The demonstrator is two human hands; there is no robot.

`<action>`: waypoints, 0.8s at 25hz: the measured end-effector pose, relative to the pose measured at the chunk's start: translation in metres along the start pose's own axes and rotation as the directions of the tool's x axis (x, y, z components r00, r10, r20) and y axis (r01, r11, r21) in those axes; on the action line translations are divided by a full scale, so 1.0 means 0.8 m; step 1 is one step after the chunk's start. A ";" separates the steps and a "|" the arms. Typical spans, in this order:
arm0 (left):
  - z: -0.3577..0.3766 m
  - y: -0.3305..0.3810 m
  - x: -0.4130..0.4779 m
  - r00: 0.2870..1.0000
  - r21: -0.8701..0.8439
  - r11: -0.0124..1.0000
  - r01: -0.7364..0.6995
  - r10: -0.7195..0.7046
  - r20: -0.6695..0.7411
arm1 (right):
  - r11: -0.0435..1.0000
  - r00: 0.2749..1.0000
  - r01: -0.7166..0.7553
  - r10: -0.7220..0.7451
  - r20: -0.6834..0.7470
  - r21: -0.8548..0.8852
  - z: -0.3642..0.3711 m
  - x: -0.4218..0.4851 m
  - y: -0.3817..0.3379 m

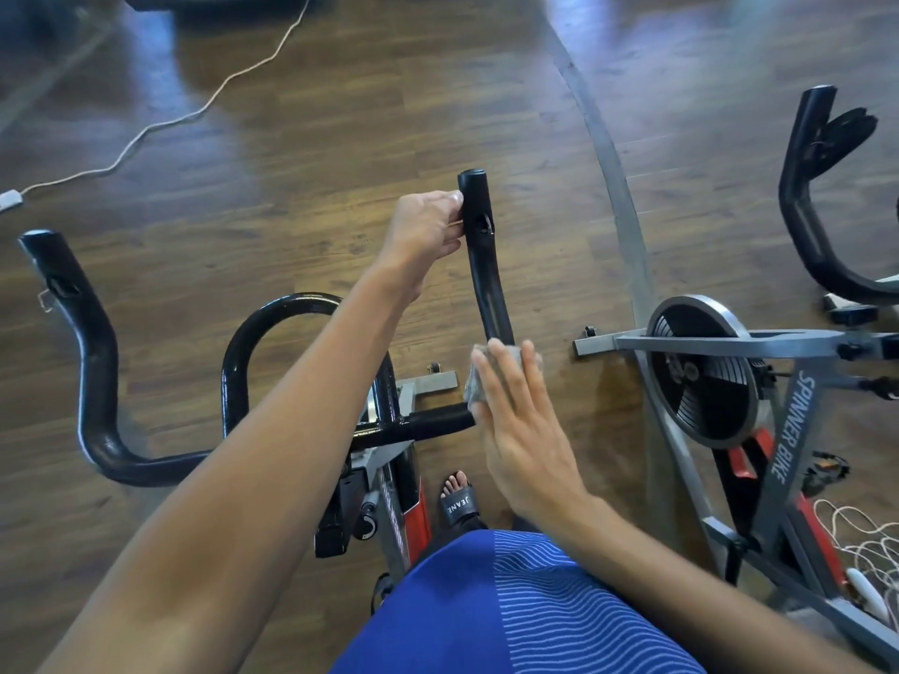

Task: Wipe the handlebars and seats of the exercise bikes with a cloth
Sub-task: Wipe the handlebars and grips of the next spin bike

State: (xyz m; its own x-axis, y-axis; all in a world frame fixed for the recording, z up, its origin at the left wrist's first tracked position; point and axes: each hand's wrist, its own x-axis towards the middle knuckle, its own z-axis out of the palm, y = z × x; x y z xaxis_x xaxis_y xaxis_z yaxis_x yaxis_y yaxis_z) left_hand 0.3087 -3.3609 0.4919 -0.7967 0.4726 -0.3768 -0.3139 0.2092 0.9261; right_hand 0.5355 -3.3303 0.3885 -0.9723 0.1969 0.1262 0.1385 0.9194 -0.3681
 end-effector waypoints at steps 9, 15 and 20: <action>0.007 0.000 -0.007 1.000 -0.025 1.000 -0.012 0.012 -0.008 | 0.951 0.987 -0.153 0.131 0.098 0.268 -0.013 0.071 0.029; 0.008 -0.001 -0.005 0.999 -0.035 0.999 0.005 -0.006 -0.032 | 0.996 0.994 0.064 -0.058 -0.095 0.061 0.017 -0.022 -0.016; 0.011 -0.002 -0.010 1.000 -0.015 1.000 -0.002 0.002 -0.024 | 0.933 0.941 0.327 -0.336 -0.038 -0.148 0.005 0.001 0.027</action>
State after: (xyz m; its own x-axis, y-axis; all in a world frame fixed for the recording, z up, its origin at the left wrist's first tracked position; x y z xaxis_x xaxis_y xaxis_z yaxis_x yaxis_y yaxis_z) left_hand 0.3199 -3.3577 0.4935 -0.8096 0.4518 -0.3747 -0.3202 0.1950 0.9271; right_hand 0.5368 -3.3111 0.3772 -0.9544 -0.1101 0.2776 -0.1606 0.9730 -0.1660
